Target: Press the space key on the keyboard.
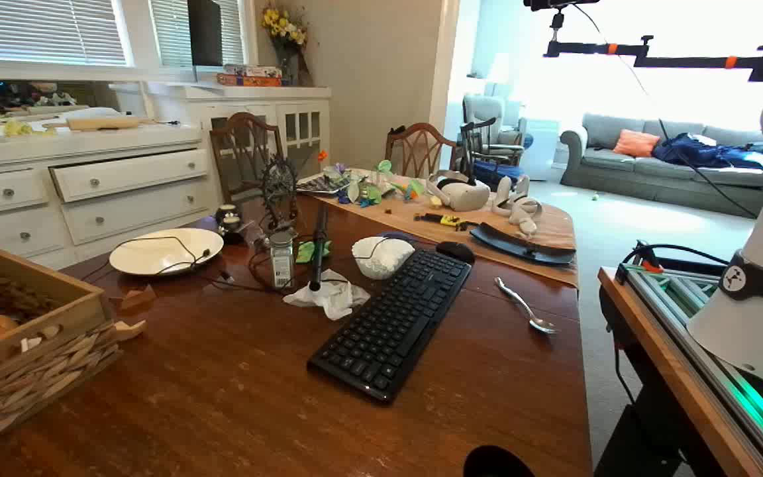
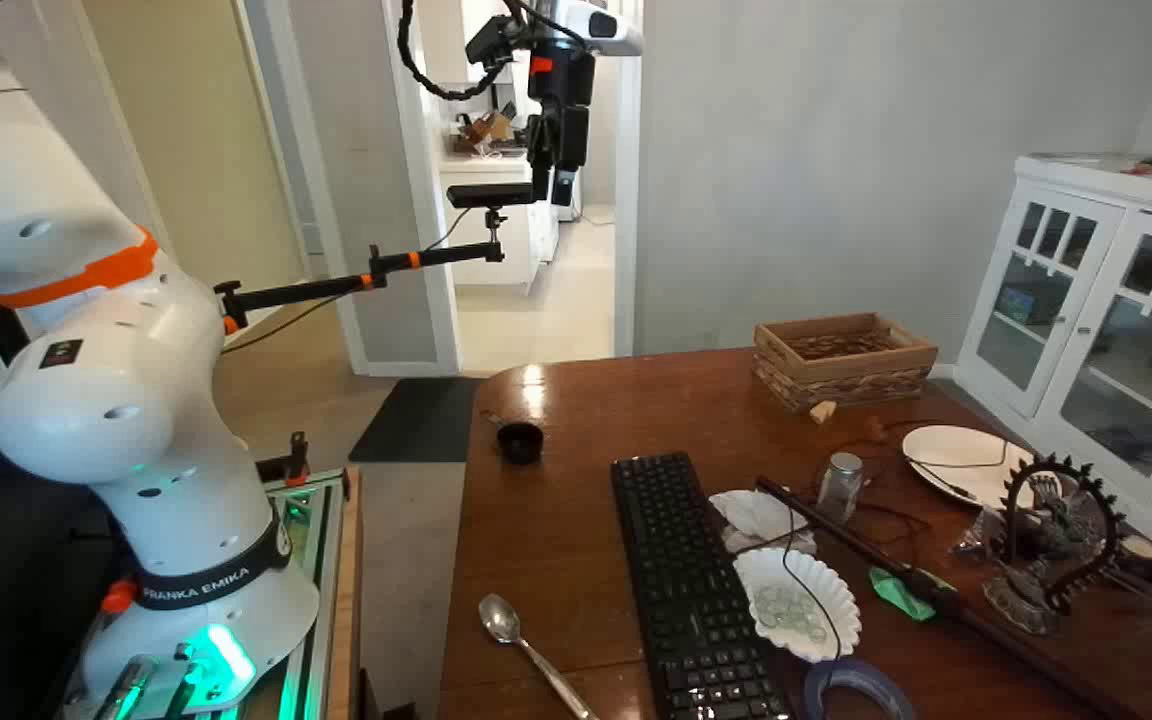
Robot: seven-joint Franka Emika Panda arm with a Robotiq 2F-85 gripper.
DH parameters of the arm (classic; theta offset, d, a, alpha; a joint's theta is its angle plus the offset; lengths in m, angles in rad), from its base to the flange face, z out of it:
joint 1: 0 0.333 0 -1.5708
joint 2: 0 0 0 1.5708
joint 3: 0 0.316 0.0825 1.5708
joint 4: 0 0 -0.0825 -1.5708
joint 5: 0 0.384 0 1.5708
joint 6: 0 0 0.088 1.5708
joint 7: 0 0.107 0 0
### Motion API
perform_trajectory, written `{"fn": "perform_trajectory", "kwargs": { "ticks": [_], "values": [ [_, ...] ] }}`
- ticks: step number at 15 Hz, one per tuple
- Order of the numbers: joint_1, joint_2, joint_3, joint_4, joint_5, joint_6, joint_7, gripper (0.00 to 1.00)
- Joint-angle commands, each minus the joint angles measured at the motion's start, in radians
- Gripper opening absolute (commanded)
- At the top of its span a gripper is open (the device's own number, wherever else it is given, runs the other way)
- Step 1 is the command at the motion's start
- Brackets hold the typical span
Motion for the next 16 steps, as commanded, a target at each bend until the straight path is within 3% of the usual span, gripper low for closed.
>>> {"fn": "perform_trajectory", "kwargs": {
  "ticks": [1, 9, 15, 16],
  "values": [
    [0.019, 0.003, -0.015, 0.003, -0.004, -0.002, 0.004, 1.0],
    [0.0, -0.045, -0.067, -0.138, -0.002, 0.162, 0.014, 1.0],
    [-0.024, -0.076, -0.096, -0.32, -0.024, 0.382, 0.066, 1.0],
    [-0.029, -0.079, -0.098, -0.352, -0.028, 0.418, 0.076, 0.75]
  ]
}}
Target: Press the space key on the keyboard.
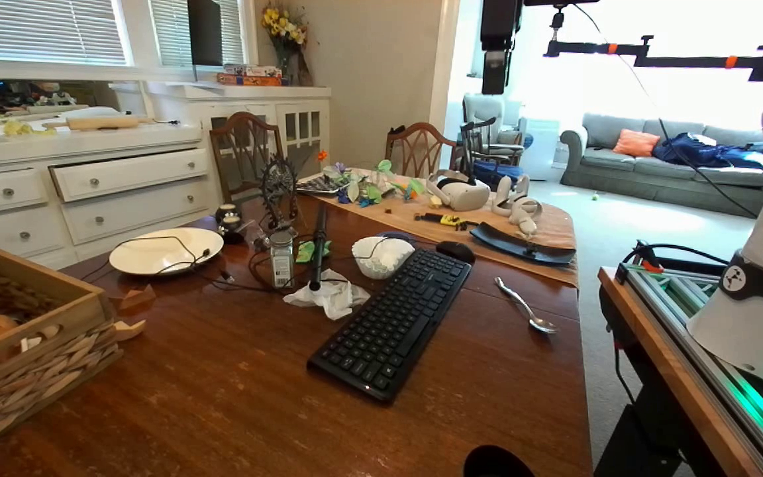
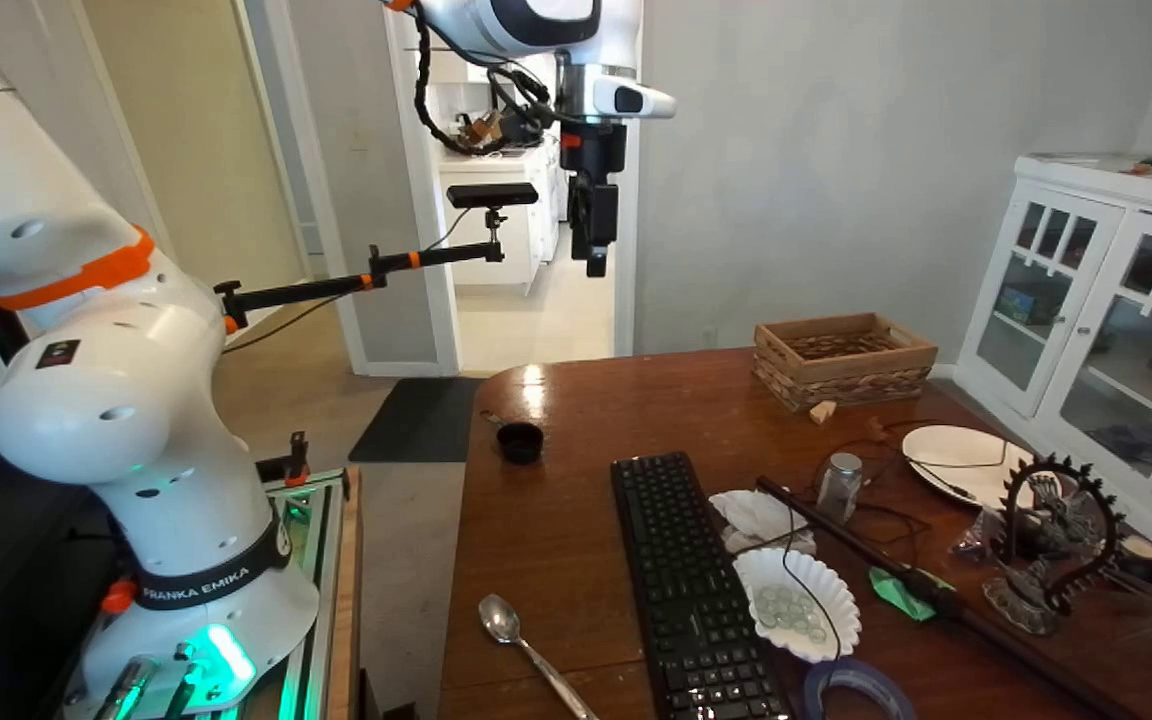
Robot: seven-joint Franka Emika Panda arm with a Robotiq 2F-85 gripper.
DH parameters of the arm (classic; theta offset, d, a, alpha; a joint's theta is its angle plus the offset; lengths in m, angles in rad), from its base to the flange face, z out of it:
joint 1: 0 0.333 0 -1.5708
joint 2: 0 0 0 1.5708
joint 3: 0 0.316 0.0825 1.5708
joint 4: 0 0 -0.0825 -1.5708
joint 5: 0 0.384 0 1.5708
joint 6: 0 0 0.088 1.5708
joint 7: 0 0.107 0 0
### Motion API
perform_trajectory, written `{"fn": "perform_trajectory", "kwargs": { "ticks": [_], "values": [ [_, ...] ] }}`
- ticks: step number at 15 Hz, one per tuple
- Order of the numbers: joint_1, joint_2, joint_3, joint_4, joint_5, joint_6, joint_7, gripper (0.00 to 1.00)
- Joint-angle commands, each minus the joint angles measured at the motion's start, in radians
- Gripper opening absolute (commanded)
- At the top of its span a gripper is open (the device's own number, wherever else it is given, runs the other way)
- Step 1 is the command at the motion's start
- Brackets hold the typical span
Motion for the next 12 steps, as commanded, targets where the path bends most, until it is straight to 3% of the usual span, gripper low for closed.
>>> {"fn": "perform_trajectory", "kwargs": {
  "ticks": [1, 10, 12],
  "values": [
    [-0.016, -0.048, -0.007, -0.141, -0.018, 0.128, 0.051, 0.73],
    [-0.076, -0.026, -0.016, -0.366, -0.106, 0.441, 0.119, 0.03],
    [-0.097, -0.012, -0.016, -0.409, -0.13, 0.5, 0.146, 0.0]
  ]
}}
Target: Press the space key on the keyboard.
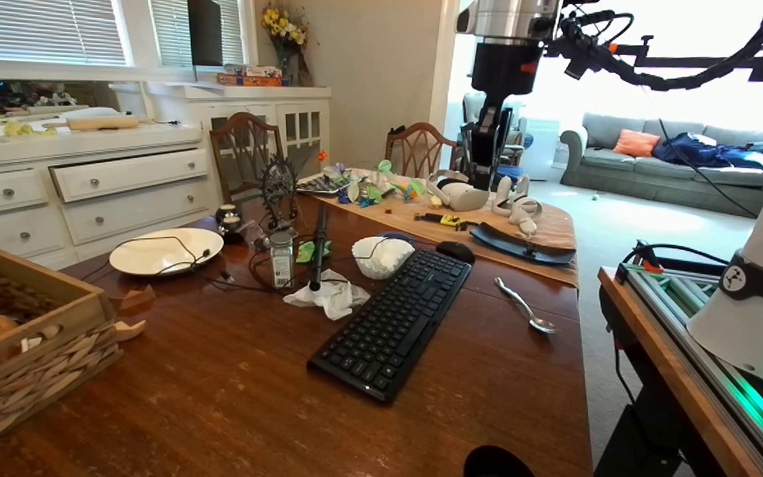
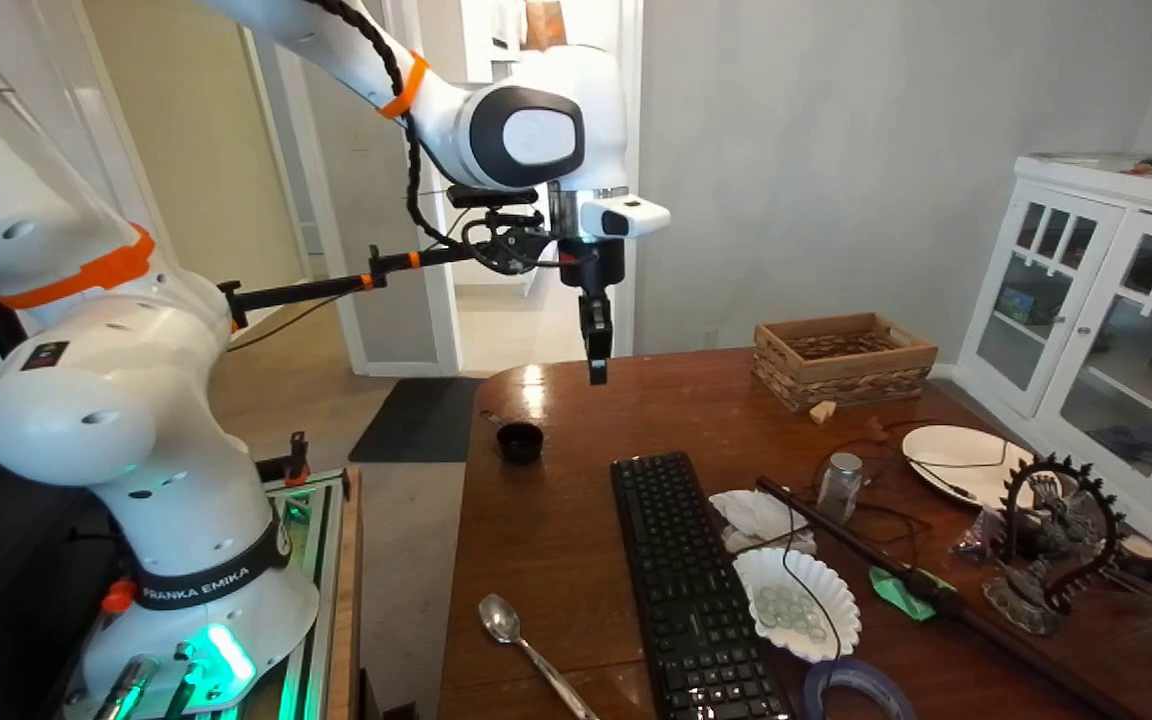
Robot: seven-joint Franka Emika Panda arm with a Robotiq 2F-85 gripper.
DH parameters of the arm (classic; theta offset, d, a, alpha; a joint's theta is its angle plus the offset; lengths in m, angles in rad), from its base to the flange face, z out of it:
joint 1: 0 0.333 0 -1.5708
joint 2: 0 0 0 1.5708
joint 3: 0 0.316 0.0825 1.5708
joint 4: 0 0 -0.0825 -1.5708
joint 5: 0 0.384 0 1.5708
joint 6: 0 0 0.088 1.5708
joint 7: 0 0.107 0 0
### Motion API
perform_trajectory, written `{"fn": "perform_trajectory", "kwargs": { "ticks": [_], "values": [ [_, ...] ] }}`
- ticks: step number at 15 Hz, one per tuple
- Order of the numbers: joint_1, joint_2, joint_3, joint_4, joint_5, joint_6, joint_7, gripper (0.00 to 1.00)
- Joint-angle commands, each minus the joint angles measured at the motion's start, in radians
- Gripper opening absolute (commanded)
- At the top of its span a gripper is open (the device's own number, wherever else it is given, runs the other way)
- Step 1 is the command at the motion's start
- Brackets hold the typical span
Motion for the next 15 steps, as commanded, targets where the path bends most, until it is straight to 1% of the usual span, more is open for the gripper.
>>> {"fn": "perform_trajectory", "kwargs": {
  "ticks": [1, 5, 6, 12, 15],
  "values": [
    [-0.037, 0.01, 0.0, -0.093, -0.054, 0.118, 0.067, 0.0],
    [-0.09, 0.071, -0.002, -0.143, -0.113, 0.199, 0.14, 0.0],
    [-0.063, 0.041, -0.008, -0.119, -0.074, 0.148, 0.089, 0.0],
    [-0.064, 0.047, -0.01, -0.115, -0.076, 0.153, 0.091, 0.01],
    [-0.074, 0.122, -0.031, -0.114, -0.075, 0.267, 0.062, 0.0]
  ]
}}
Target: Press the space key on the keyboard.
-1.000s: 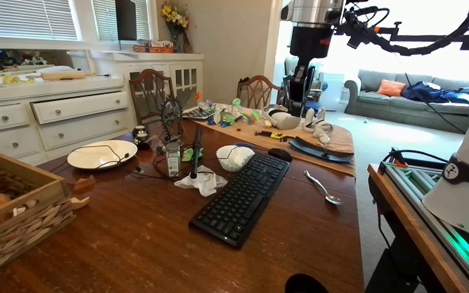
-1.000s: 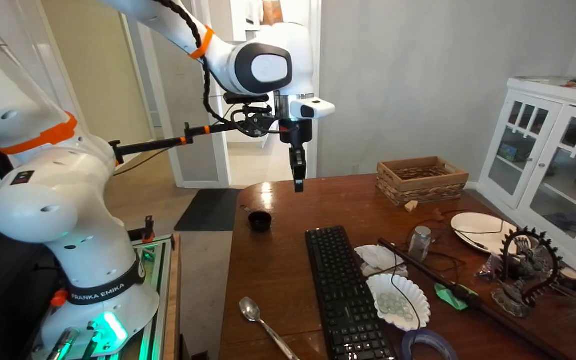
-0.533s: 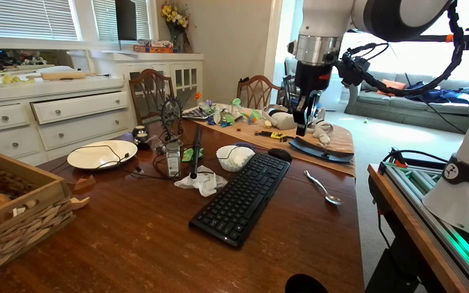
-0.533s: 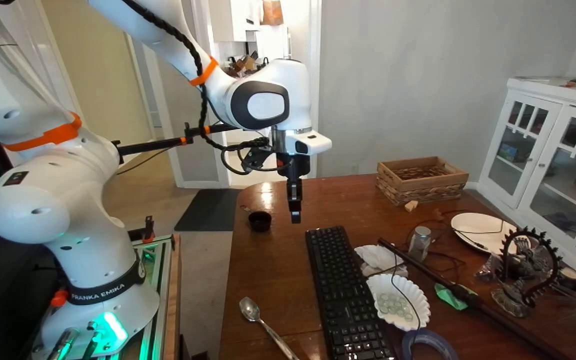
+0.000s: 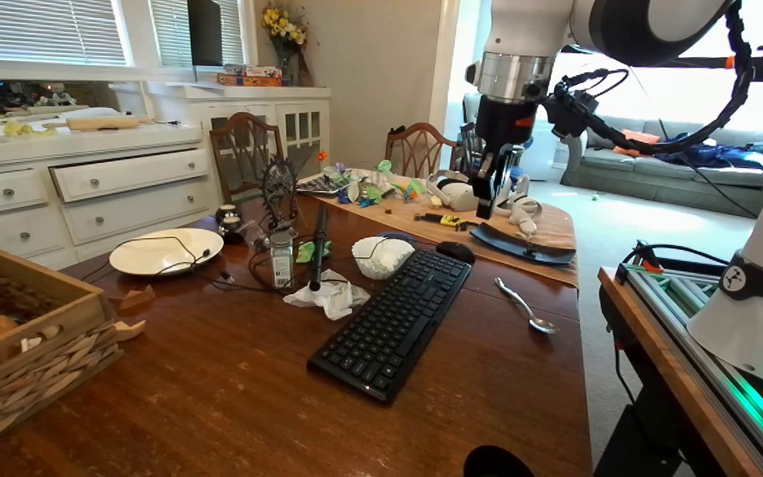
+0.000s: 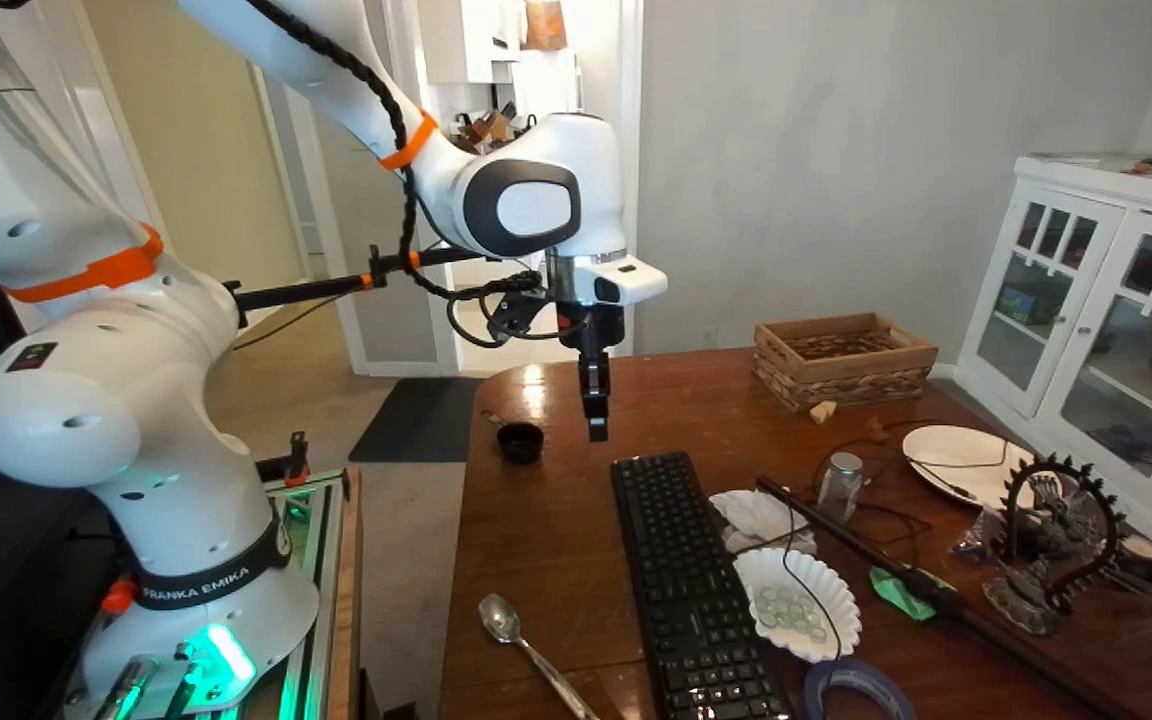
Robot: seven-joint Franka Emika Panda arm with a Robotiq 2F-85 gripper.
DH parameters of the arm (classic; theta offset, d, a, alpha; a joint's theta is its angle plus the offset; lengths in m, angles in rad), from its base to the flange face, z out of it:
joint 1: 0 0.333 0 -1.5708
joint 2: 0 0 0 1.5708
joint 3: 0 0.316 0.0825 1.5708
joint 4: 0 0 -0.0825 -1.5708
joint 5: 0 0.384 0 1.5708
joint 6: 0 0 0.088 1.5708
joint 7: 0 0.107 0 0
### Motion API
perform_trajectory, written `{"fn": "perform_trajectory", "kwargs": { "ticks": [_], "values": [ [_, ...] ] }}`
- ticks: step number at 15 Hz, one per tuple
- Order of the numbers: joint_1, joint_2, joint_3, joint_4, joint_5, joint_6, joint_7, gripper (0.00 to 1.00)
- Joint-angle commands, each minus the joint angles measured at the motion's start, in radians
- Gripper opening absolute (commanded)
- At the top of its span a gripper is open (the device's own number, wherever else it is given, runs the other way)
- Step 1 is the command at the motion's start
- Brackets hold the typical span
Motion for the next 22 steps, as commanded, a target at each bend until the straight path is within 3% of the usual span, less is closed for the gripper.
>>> {"fn": "perform_trajectory", "kwargs": {
  "ticks": [1, 10, 14, 18, 22],
  "values": [
    [0.002, 0.107, -0.034, -0.005, 0.02, 0.151, -0.045, 0.0],
    [0.06, 0.418, -0.093, 0.01, -0.031, 0.492, 0.009, 0.0],
    [0.158, 0.517, -0.183, 0.04, -0.019, 0.576, 0.017, 0.0],
    [0.303, 0.621, -0.329, 0.083, 0.013, 0.676, 0.032, 0.0],
    [0.371, 0.695, -0.355, 0.113, 0.117, 0.697, -0.01, 0.0]
  ]
}}
